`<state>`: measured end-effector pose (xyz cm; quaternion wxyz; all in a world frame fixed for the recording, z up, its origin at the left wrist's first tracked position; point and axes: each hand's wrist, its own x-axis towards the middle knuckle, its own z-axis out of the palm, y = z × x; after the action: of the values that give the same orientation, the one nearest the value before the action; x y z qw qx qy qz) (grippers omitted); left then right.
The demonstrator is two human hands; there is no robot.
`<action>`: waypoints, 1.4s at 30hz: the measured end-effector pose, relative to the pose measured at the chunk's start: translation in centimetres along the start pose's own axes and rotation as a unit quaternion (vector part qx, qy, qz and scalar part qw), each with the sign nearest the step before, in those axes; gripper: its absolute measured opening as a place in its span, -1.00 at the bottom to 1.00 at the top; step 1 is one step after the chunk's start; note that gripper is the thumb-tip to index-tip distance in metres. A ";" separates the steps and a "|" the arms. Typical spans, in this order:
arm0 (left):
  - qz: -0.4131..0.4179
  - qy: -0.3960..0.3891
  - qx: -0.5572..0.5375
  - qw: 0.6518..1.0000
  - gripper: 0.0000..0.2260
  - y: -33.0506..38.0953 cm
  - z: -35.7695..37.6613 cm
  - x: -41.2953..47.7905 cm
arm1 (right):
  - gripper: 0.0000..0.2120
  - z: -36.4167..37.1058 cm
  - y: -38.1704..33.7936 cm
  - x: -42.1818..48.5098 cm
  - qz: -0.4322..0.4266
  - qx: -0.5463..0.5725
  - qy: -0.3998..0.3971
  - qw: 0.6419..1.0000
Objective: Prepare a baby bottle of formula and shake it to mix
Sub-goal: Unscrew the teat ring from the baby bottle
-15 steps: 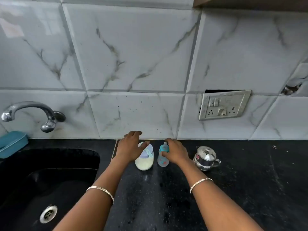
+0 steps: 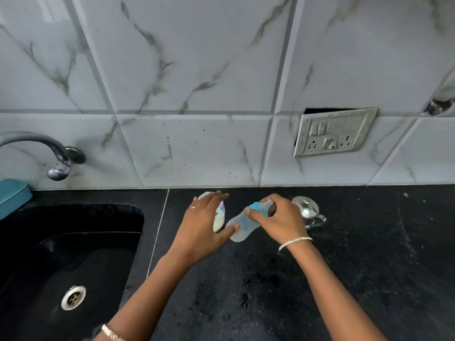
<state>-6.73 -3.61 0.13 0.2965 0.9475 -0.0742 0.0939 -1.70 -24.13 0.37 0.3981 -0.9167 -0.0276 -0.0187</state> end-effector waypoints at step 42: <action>-0.059 -0.327 -0.230 0.915 -0.60 3.0 0.6 -7.9 | -0.67 -4.1 -0.1 -11.9 -0.004 0.237 -0.304 0.923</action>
<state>-14.91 -5.76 -0.45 0.4704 0.8334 -0.1307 -0.2588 -13.66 -27.46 2.56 0.5764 -0.7569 -0.1550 0.2663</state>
